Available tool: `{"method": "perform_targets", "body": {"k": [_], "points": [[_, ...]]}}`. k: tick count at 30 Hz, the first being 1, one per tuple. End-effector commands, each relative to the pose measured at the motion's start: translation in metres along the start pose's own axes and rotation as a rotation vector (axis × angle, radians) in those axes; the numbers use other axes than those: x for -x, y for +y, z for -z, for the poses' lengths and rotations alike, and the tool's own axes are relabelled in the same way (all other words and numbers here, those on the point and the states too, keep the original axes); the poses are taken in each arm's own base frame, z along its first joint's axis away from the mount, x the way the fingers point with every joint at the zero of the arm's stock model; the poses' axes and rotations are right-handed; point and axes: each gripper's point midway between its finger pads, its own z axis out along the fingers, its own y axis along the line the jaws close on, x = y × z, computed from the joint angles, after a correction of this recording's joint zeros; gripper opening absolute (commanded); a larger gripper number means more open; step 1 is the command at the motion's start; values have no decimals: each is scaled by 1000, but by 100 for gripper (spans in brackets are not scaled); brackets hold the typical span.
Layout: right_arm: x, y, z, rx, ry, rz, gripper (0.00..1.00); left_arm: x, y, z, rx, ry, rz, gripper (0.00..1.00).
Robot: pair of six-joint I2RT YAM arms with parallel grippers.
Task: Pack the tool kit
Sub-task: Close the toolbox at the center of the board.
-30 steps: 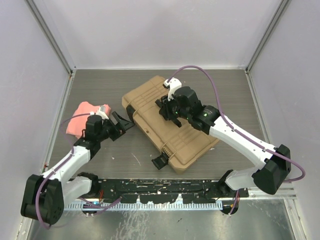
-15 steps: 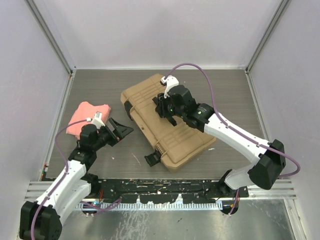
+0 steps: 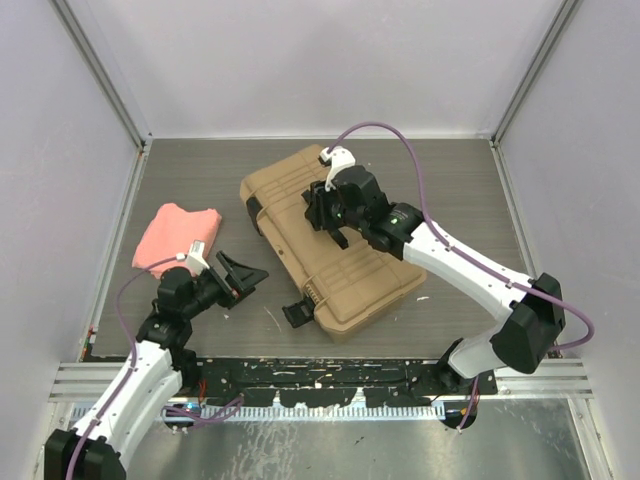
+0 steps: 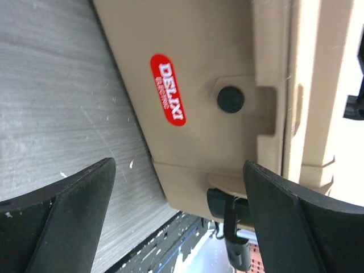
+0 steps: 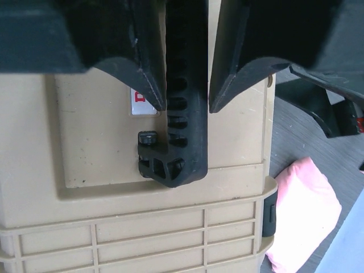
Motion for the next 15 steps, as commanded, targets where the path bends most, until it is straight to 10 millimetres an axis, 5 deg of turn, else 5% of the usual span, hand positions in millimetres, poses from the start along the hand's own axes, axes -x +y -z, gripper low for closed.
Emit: {"method": "perform_targets", "body": {"k": [1, 15], "points": [[44, 12, 20, 53, -136, 0, 45, -12, -13, 7, -108, 29, 41, 97], [8, 6, 49, 63, 25, 66, 57, -47, 4, 22, -132, 130, 96, 100]]}}
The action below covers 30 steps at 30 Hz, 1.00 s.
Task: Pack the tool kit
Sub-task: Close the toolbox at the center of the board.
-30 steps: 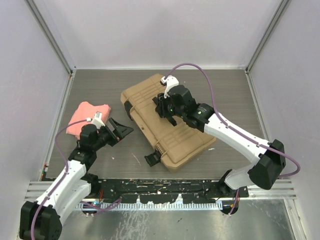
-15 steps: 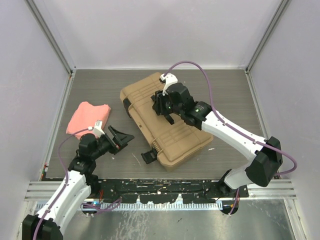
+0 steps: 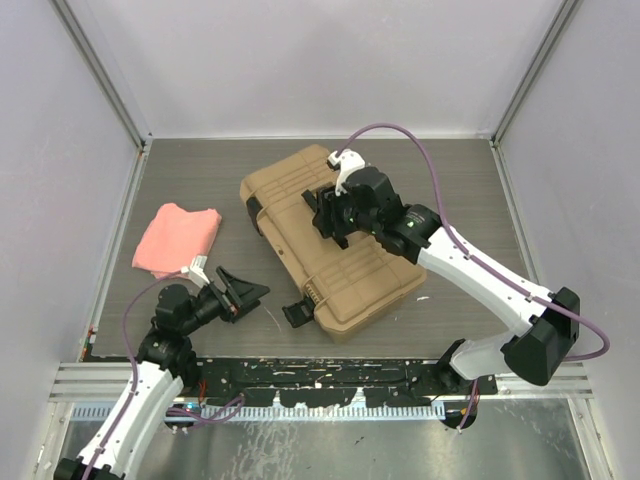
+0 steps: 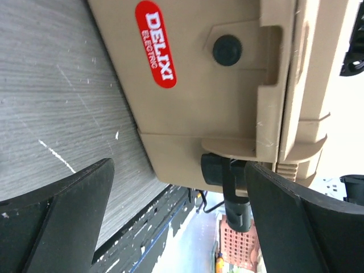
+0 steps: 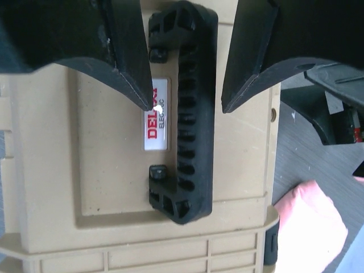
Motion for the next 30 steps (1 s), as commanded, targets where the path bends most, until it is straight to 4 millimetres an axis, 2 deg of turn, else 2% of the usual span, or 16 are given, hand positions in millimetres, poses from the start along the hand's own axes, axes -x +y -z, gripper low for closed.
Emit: {"method": "perform_targets", "body": {"k": [1, 4, 10, 20, 25, 30], "points": [[5, 12, 20, 72, 13, 24, 57, -13, -3, 3, -34, 59, 24, 100], [-3, 15, 18, 91, 40, 21, 58, -16, -2, 3, -43, 65, 34, 99], [-4, 16, 12, 98, 26, 0, 57, -25, -12, 2, -103, 93, 21, 98], [-7, 18, 5, 102, 39, -6, 56, -37, -50, 3, -257, 93, -76, 98], [-5, 19, 5, 106, 32, -8, 55, -47, -42, -3, -212, 138, -84, 98], [-7, 19, 2, 108, 36, -15, 49, -55, -52, -13, -200, 189, -119, 98]]}}
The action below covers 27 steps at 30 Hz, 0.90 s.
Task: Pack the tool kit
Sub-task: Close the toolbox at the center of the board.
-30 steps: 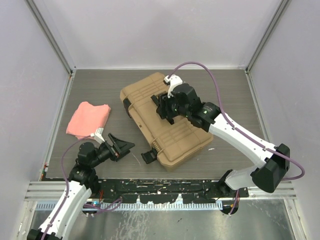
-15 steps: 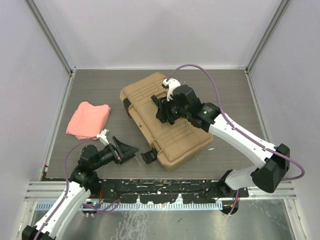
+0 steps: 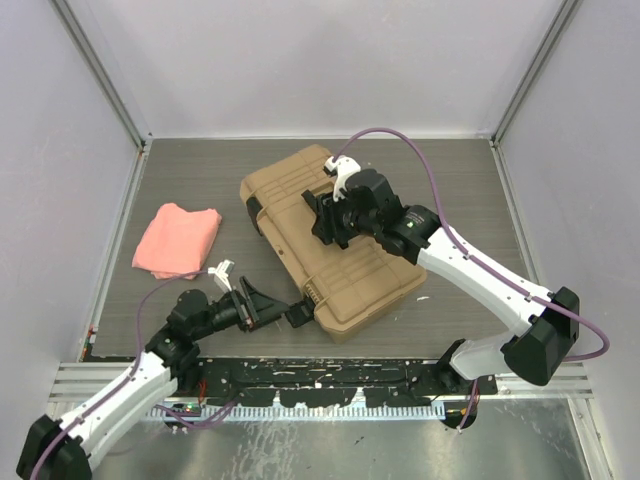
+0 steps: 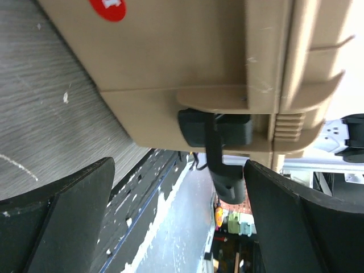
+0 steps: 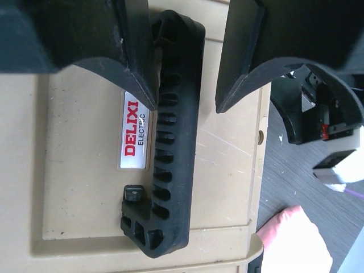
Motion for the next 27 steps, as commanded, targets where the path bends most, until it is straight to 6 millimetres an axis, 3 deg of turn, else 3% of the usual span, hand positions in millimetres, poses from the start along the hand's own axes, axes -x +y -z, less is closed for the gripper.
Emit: {"method": "perform_targets", "body": {"k": [1, 7, 12, 19, 27], "points": [[13, 5, -3, 17, -50, -16, 47, 6, -31, -12, -73, 3, -104, 98], [9, -7, -10, -43, -47, -22, 30, -3, -44, -28, -126, 47, -111, 98], [7, -13, -14, -74, -52, -23, 23, -7, -56, -34, -155, 67, -130, 98], [11, -11, -17, -62, -73, -33, 20, -13, -67, -43, -190, 88, -162, 98], [12, -9, -15, -51, -78, -39, 20, -14, -66, -57, -194, 107, -153, 98]]}}
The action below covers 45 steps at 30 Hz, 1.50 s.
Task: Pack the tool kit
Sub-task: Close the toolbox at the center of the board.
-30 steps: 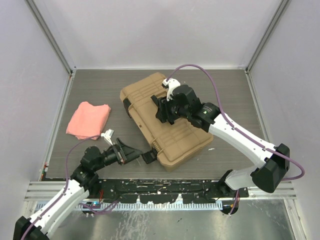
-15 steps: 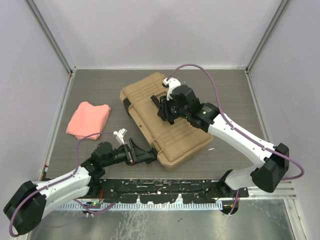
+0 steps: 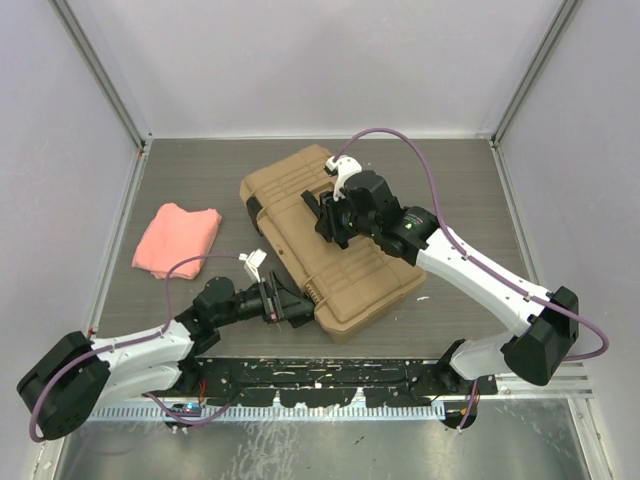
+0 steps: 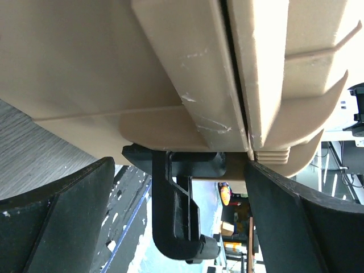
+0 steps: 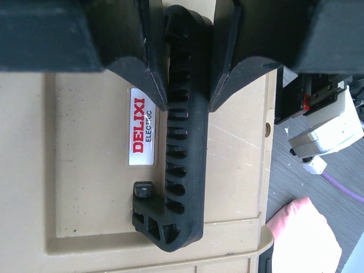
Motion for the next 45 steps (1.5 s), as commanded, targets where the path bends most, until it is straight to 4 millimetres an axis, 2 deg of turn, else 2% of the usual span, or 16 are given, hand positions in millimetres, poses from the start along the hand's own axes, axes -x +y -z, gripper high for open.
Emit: {"method": "perform_targets", "body": {"k": [1, 10, 16, 25, 27, 35, 45], "points": [[9, 0, -10, -3, -57, -25, 20, 14, -40, -8, -139, -37, -77, 98], [8, 0, -13, -2, -62, -36, 19, 7, -74, -8, -296, 6, -119, 98], [10, -5, -13, -28, -72, -28, 18, 4, -76, -6, -309, 12, -123, 98], [30, -17, -16, 9, -86, -116, 13, 2, -84, -4, -334, 28, -135, 99], [29, -16, -19, 29, -75, -120, 13, 0, -85, -3, -342, 40, -140, 99], [22, -18, -27, 29, -53, -134, 13, -3, -94, 12, -361, 32, -159, 90], [20, -20, -29, 34, -45, -138, 13, 5, -102, 21, -341, -25, -176, 89]]}}
